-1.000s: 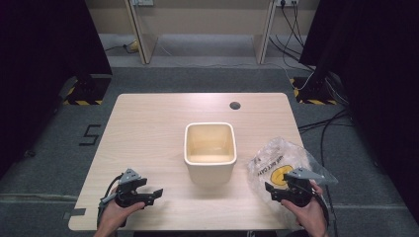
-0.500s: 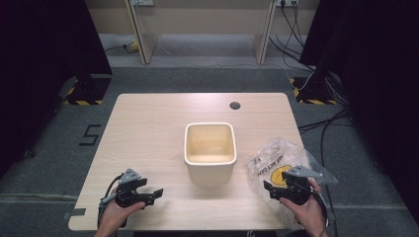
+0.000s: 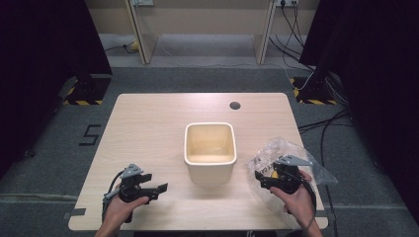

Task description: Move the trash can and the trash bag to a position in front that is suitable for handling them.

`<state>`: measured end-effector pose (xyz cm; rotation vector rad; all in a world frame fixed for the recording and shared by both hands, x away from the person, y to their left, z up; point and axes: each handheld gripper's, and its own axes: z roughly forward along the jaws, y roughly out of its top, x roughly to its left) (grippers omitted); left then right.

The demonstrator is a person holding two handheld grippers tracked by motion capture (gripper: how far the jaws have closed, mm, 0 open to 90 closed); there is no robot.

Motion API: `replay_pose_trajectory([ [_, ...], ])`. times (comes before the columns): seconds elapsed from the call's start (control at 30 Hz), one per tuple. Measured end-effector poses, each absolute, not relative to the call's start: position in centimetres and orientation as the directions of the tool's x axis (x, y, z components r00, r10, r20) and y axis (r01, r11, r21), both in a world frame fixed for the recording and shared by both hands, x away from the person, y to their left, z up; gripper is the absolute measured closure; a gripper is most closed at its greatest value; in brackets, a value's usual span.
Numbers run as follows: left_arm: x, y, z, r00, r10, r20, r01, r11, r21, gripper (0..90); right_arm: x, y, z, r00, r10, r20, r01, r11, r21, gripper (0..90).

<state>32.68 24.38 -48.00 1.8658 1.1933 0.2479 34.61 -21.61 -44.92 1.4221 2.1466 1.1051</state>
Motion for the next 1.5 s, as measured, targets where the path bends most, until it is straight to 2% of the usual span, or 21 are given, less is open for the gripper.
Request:
replay_pose_trajectory([
  [0.2,35.5,22.5,-46.7,0.526,0.808,-0.266,0.602,-0.132,0.788,18.2,36.3,-19.6,-44.0,-0.448,0.885,0.126,0.619,0.205,0.758,21.9],
  [0.37,37.2,21.2,-46.7,0.507,0.806,-0.307,0.618,-0.091,0.781,18.7,37.7,-18.0,-43.4,-0.447,0.887,0.114,0.616,0.213,0.759,22.5],
  [0.7,39.1,19.4,-46.5,0.496,0.806,-0.323,0.62,-0.069,0.781,21.6,39.5,-16.1,-44.4,-0.438,0.888,0.141,0.636,0.195,0.746,23.4],
  [0.73,39.1,19.4,-46.5,0.496,0.806,-0.323,0.62,-0.069,0.781,21.6,39.5,-16.1,-44.4,-0.438,0.888,0.141,0.636,0.195,0.746,23.4],
  [0.77,39.2,19.3,-46.4,0.488,0.812,-0.32,0.625,-0.069,0.778,22.0,39.6,-15.6,-44.6,-0.442,0.886,0.143,0.636,0.197,0.746,28.5],
  [0.97,39.5,19.9,-46.2,0.468,0.826,-0.315,0.622,-0.055,0.781,23.7,40.2,-15.0,-44.3,-0.439,0.886,0.15,0.628,0.182,0.757,28.8],
  [1.1,40.0,20.6,-46.1,0.445,0.84,-0.311,0.624,-0.042,0.78,25.2,40.7,-13.7,-44.1,-0.442,0.891,0.106,0.612,0.213,0.761,29.2],
  [1.13,40.2,20.8,-46.0,0.436,0.844,-0.313,0.626,-0.035,0.779,26.7,41.2,-13.2,-44.0,-0.44,0.893,0.093,0.606,0.219,0.765,32.4],
  [1.23,40.8,21.2,-46.0,0.417,0.856,-0.304,0.624,-0.027,0.781,27.6,41.9,-12.5,-43.9,-0.443,0.892,0.094,0.608,0.221,0.762,34.1],
  [1.33,41.3,21.6,-46.1,0.411,0.852,-0.325,0.629,-0.007,0.777,27.4,42.6,-12.1,-43.9,-0.447,0.89,0.088,0.607,0.23,0.761,32.7],
  [1.4,41.3,21.8,-46.2,0.404,0.85,-0.338,0.633,0.007,0.774,24.1,42.8,-12.2,-43.8,-0.445,0.893,0.074,0.603,0.238,0.761,25.2],
  [1.5,40.9,22.2,-46.2,0.408,0.851,-0.33,0.631,-0.001,0.776,21.1,42.6,-13.2,-43.8,-0.436,0.899,0.046,0.617,0.261,0.742,26.0],
])
